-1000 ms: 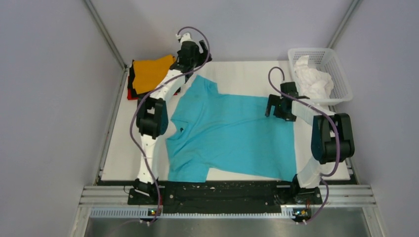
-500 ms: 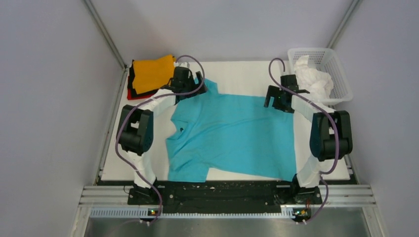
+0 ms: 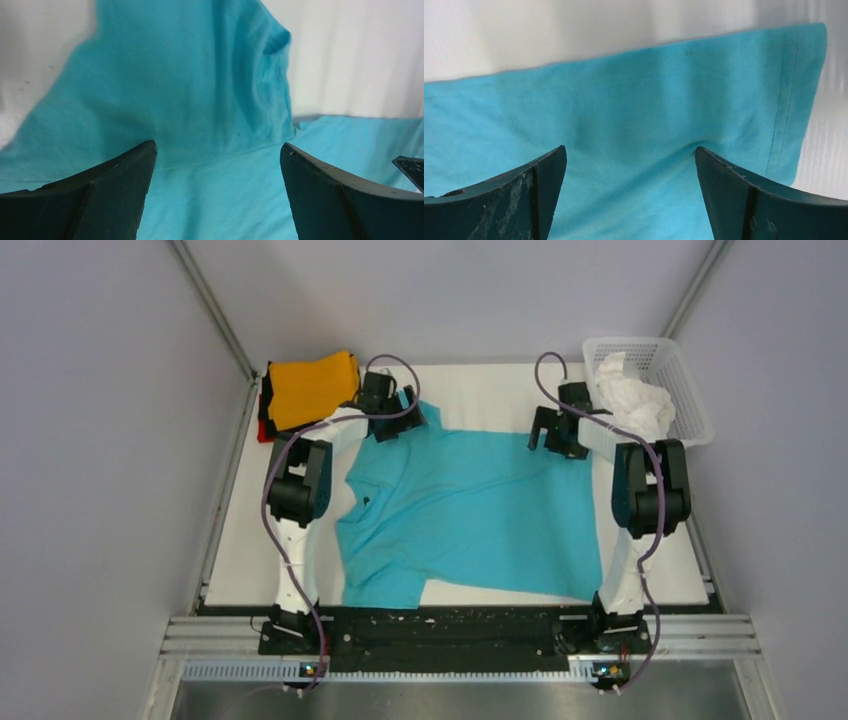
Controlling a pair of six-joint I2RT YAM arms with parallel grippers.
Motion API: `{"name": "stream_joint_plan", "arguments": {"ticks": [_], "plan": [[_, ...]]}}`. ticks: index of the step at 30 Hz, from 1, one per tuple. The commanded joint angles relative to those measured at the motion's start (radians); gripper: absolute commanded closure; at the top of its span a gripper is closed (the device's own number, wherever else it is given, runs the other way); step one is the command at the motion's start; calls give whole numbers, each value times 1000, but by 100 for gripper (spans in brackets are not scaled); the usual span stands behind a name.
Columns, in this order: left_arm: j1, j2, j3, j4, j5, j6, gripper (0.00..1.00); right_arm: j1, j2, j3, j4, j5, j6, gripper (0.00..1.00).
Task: Fold and stack the t-shirts
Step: Flatten out the tshirt
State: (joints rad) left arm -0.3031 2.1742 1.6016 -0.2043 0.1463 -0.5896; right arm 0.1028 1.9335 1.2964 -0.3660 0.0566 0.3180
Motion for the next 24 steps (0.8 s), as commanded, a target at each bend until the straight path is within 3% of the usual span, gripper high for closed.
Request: {"name": "stream_joint_plan", "arguments": {"ticks": [1,16,24], "plan": [[59,66,72,-106,11,-44,1,7,105,101,-14,-26,7,1],[127,321,499,-180,83,-54,1,-12,416,574,-157,-14,-26,1],[127,363,645,-158,120,-48,1,-13,472,752,-226,1,-69,1]]}}
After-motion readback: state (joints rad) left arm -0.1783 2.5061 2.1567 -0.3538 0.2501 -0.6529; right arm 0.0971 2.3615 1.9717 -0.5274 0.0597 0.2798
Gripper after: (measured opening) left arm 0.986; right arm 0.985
